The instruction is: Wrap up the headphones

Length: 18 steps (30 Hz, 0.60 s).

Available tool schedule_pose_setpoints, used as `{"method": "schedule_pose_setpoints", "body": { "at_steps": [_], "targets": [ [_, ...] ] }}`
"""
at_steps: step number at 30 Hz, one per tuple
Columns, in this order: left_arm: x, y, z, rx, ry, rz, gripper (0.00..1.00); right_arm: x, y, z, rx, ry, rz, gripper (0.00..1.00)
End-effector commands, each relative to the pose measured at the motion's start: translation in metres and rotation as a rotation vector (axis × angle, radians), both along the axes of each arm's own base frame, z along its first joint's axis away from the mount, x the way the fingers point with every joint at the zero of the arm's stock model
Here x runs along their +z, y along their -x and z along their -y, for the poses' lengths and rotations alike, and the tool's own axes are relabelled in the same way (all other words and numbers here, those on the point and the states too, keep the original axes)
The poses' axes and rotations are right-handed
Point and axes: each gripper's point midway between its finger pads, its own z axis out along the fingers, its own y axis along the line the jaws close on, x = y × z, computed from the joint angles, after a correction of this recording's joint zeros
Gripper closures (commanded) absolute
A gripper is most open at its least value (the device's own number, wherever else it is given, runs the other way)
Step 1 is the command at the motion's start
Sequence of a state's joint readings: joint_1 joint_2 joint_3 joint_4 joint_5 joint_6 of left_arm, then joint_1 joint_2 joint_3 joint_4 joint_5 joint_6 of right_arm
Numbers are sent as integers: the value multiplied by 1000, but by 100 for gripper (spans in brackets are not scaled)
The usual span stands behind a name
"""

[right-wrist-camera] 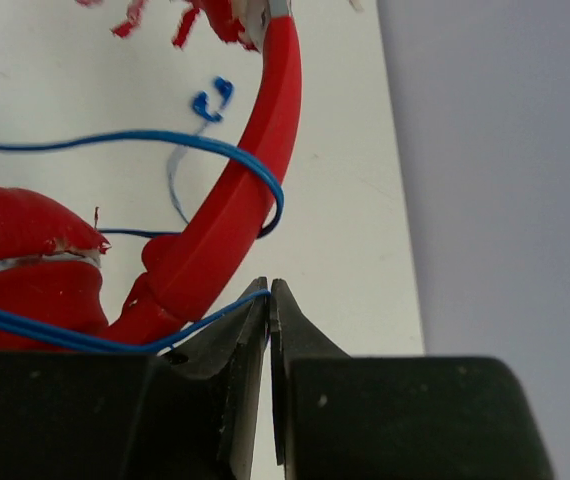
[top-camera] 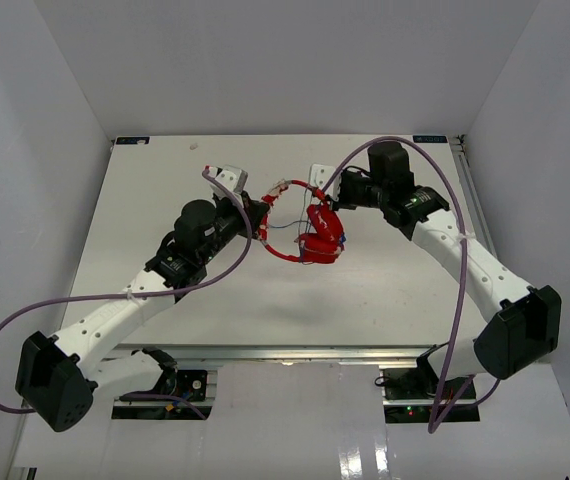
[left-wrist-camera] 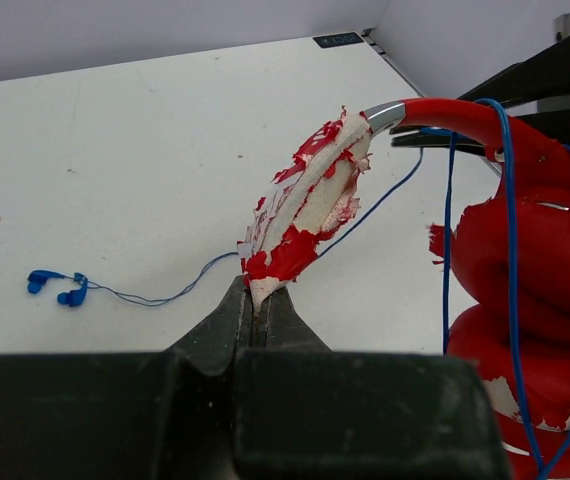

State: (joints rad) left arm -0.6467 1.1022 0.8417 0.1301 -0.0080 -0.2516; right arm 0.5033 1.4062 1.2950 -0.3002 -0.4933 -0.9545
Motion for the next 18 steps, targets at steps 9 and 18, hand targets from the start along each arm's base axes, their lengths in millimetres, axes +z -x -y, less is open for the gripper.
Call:
{"method": "schedule_pose_setpoints", "body": {
  "at_steps": [9,18],
  "targets": [
    [107,32,8,-118,287,96,100,30,54,-14,289,-416,-411,49],
    [149,39,12,-149,386,74,100,28,75,-18,368,-548,-517,23]
  ]
}}
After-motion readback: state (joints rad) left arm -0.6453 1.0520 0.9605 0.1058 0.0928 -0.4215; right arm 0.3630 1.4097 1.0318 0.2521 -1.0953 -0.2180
